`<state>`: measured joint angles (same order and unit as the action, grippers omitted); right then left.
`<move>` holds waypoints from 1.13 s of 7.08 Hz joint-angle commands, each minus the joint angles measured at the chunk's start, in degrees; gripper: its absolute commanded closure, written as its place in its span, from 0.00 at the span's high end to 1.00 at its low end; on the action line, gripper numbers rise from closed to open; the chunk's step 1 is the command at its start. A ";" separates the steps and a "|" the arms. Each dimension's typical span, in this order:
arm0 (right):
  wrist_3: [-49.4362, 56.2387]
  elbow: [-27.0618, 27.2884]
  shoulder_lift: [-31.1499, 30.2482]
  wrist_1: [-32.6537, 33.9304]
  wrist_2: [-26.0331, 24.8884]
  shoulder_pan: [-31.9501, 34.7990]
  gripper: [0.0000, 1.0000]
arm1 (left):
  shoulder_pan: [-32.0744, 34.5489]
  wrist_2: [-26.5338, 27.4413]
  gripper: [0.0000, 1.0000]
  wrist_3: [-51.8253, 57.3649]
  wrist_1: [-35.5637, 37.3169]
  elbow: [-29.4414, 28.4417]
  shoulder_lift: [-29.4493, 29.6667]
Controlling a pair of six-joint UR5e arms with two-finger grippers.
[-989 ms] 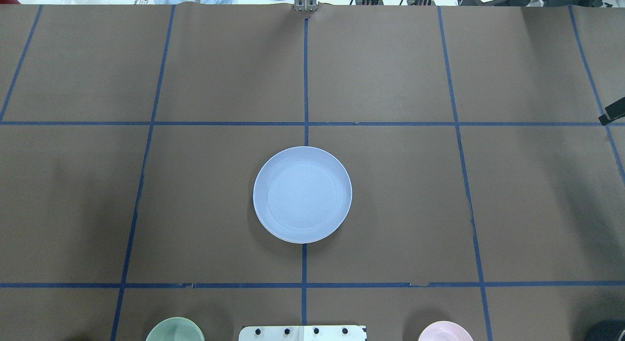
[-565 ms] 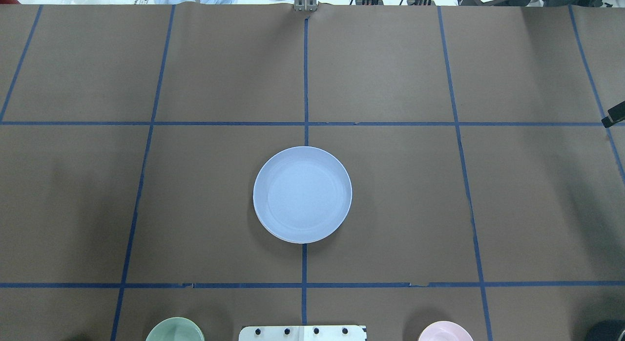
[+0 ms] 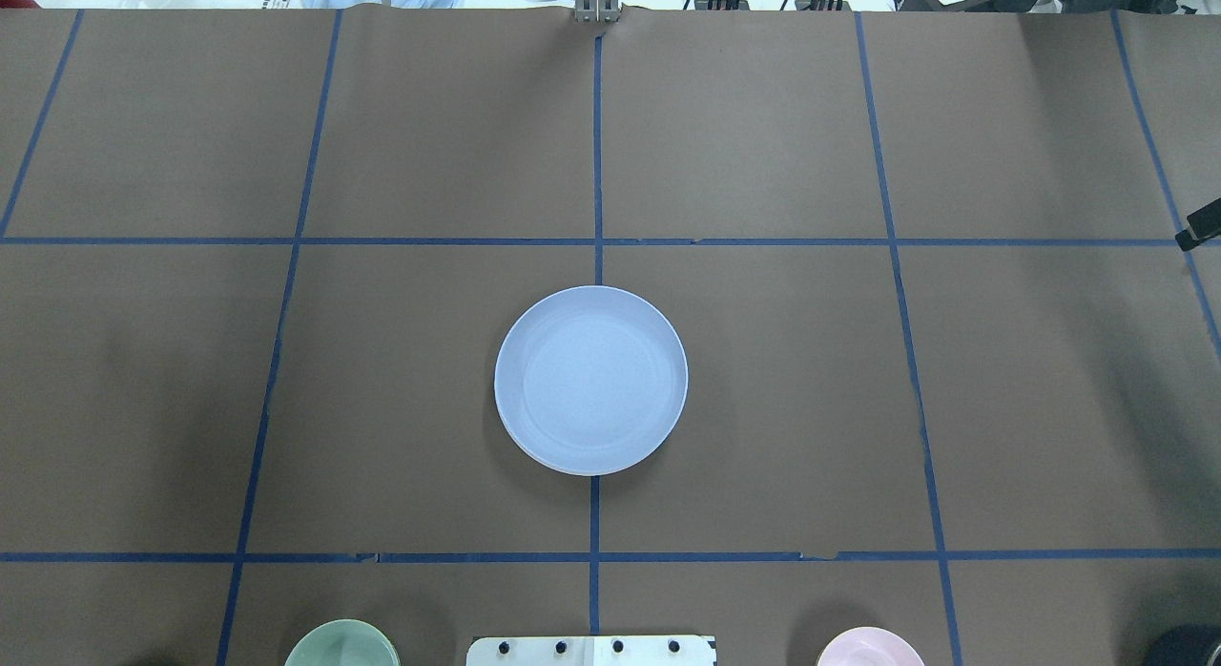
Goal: Stack three plates with pink and blue
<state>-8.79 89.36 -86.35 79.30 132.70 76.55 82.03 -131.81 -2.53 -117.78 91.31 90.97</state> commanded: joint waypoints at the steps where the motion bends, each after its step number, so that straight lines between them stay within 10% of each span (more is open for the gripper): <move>1: 0.00 0.28 0.22 -0.11 0.20 0.00 1.00 | 0.15 0.06 1.00 -0.02 0.09 0.18 0.00; 8: 0.08 2.65 -0.05 -1.43 1.59 0.00 1.00 | 0.33 0.07 1.00 0.07 -0.43 0.63 0.27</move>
<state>-8.83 91.08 -86.80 77.88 133.56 76.55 82.35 -131.61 -2.47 -118.08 92.39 91.52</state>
